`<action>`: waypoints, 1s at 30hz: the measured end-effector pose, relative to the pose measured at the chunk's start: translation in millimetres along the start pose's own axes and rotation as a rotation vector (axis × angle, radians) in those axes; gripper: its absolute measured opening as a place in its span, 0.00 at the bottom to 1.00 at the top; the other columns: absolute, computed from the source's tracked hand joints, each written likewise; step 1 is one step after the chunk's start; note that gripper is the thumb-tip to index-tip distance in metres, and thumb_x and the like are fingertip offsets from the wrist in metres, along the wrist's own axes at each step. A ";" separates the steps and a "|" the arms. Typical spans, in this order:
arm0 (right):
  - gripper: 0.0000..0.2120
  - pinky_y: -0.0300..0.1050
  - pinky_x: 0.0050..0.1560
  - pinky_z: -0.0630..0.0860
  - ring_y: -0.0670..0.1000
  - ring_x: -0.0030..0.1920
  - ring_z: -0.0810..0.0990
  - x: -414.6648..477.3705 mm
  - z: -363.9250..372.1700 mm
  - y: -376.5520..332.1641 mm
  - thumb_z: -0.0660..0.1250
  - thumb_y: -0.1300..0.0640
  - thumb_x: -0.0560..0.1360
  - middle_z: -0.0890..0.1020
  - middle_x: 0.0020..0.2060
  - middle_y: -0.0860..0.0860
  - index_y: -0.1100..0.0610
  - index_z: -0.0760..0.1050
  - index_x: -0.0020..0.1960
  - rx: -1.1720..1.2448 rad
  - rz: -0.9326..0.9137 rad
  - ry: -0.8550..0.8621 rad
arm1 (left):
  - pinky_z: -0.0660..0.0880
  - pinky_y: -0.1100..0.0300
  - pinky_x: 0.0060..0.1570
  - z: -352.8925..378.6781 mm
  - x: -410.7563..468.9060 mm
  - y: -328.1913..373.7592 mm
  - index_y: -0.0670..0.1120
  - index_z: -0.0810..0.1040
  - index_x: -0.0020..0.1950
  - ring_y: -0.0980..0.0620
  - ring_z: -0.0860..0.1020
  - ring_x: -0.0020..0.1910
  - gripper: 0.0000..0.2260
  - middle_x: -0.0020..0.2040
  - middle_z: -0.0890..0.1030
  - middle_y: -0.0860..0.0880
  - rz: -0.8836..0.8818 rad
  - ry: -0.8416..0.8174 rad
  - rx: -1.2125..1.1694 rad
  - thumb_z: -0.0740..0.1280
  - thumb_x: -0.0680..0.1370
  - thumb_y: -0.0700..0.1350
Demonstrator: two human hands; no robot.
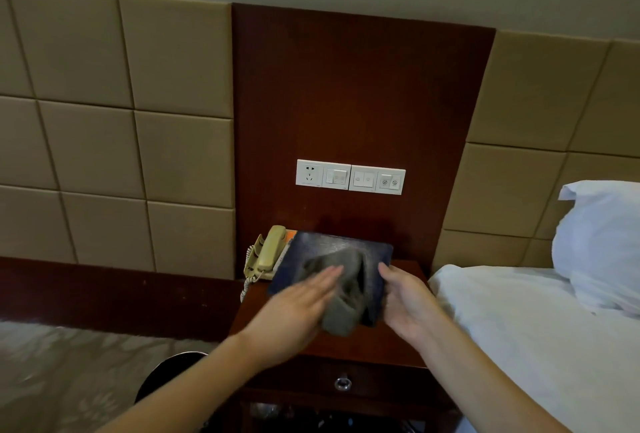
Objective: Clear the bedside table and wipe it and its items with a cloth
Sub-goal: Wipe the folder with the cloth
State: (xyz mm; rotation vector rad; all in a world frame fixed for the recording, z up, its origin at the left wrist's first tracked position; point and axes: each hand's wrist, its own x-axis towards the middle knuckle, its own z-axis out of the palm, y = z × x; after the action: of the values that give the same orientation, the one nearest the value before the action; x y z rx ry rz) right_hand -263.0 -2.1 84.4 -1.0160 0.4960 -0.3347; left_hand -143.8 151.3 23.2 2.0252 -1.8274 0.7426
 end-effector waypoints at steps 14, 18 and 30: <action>0.13 0.47 0.36 0.77 0.55 0.38 0.84 1.9 -7.0 10.4 0.55 0.58 0.82 0.84 0.41 0.58 0.61 0.76 0.58 -0.007 -0.034 -0.022 | 0.69 0.53 0.67 -7.8 11.0 -13.5 0.42 0.65 0.71 0.49 0.72 0.68 0.25 0.68 0.74 0.44 0.206 0.115 0.178 0.66 0.75 0.40; 0.11 0.45 0.35 0.79 0.52 0.34 0.84 4.9 -13.5 10.7 0.56 0.60 0.81 0.85 0.39 0.55 0.60 0.73 0.60 0.011 -0.049 -0.028 | 0.73 0.50 0.62 -19.6 -1.6 -52.1 0.42 0.66 0.68 0.49 0.77 0.62 0.21 0.64 0.77 0.43 0.057 0.127 0.178 0.60 0.75 0.42; 0.09 0.46 0.37 0.74 0.51 0.30 0.76 15.3 -25.8 11.8 0.57 0.60 0.81 0.84 0.42 0.54 0.57 0.75 0.56 -0.189 -0.080 0.084 | 0.75 0.62 0.55 -16.3 -11.4 -56.3 0.46 0.70 0.69 0.53 0.77 0.57 0.18 0.59 0.78 0.50 -0.821 -0.019 -0.700 0.63 0.79 0.44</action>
State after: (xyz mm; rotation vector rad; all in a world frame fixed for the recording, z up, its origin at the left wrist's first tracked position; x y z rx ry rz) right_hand -263.6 -22.3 59.4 -1.2108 0.5712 -0.4091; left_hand -91.7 177.4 36.3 1.9801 -0.8819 -0.1415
